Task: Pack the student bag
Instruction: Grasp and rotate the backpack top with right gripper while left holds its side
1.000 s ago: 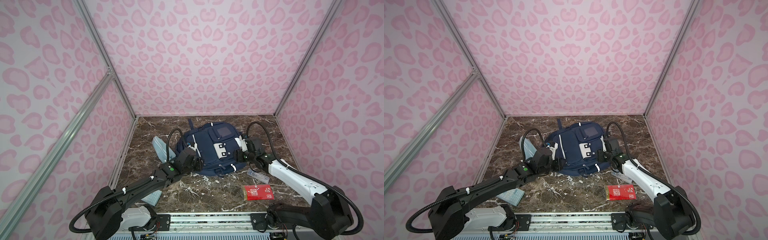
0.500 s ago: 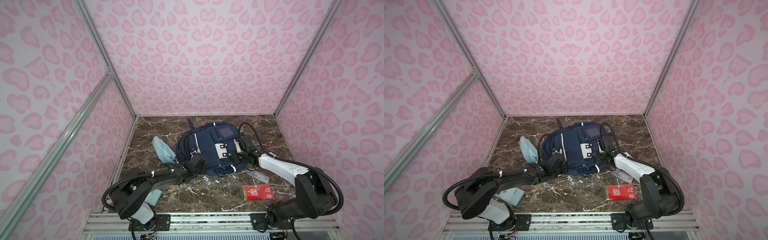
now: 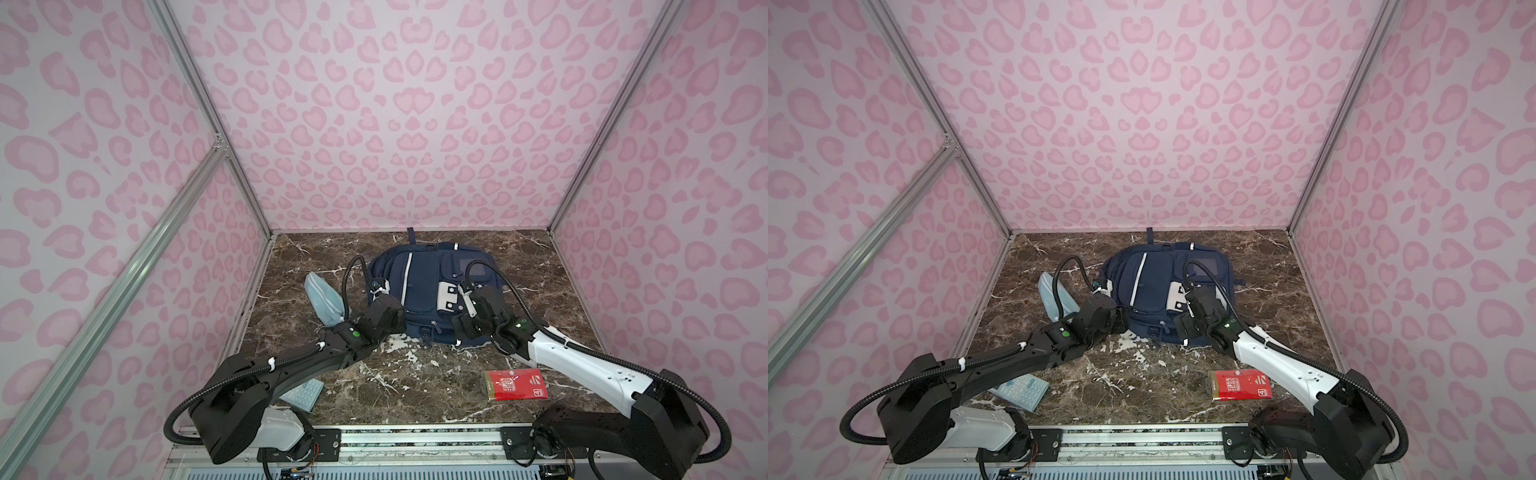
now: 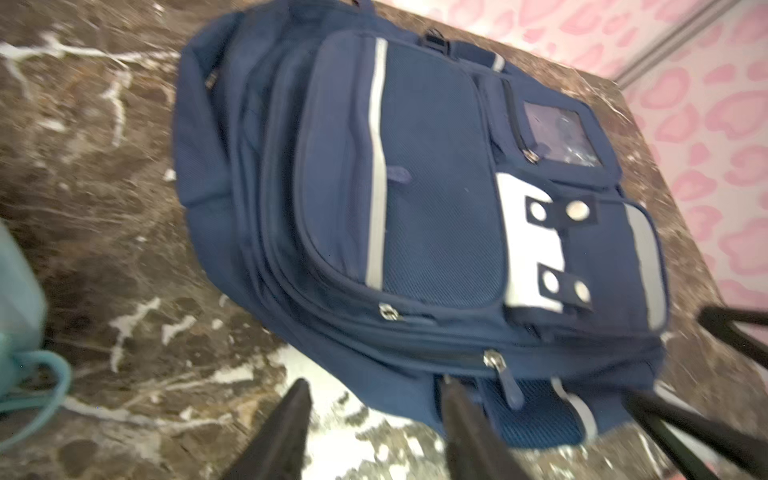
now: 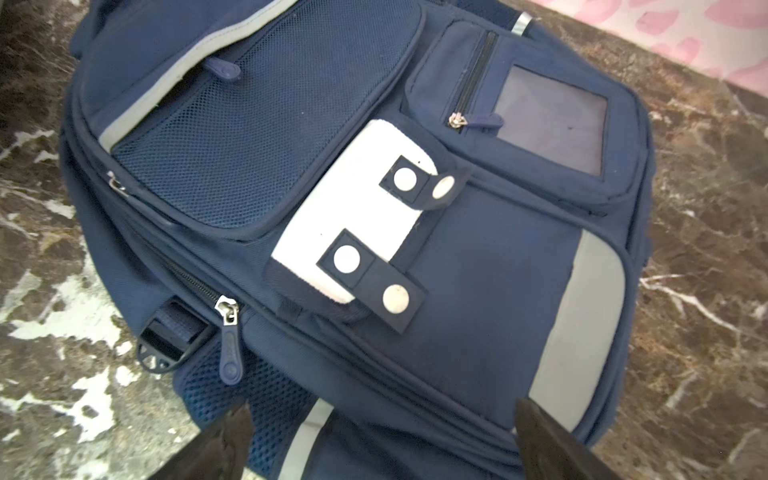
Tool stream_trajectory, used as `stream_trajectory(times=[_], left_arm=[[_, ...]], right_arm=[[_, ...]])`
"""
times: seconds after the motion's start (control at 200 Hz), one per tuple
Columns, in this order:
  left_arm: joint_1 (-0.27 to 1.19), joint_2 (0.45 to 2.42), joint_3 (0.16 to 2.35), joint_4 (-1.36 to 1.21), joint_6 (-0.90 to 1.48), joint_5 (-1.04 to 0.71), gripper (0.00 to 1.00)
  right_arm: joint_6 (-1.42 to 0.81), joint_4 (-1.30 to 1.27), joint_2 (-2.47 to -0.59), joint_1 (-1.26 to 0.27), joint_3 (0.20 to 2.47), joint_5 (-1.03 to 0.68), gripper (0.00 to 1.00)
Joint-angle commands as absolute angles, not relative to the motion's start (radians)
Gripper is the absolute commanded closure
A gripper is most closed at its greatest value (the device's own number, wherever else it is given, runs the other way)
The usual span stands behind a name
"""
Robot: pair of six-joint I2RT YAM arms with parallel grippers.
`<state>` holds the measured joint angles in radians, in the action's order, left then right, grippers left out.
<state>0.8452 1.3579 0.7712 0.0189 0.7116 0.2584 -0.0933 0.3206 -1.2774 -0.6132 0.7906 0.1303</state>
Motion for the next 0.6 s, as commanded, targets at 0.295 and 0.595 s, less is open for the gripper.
stream_trajectory(times=[0.295,0.595], left_arm=[[0.970,1.441,0.747,-0.182,0.801,0.127,0.45],[0.989,1.608,0.825,-0.221,0.780,0.172,0.51]], right_arm=[[0.011,0.394,-1.554,-0.629,0.936,0.192,0.34],[0.041,0.339,-1.623,-0.630,0.960,0.205,0.85]])
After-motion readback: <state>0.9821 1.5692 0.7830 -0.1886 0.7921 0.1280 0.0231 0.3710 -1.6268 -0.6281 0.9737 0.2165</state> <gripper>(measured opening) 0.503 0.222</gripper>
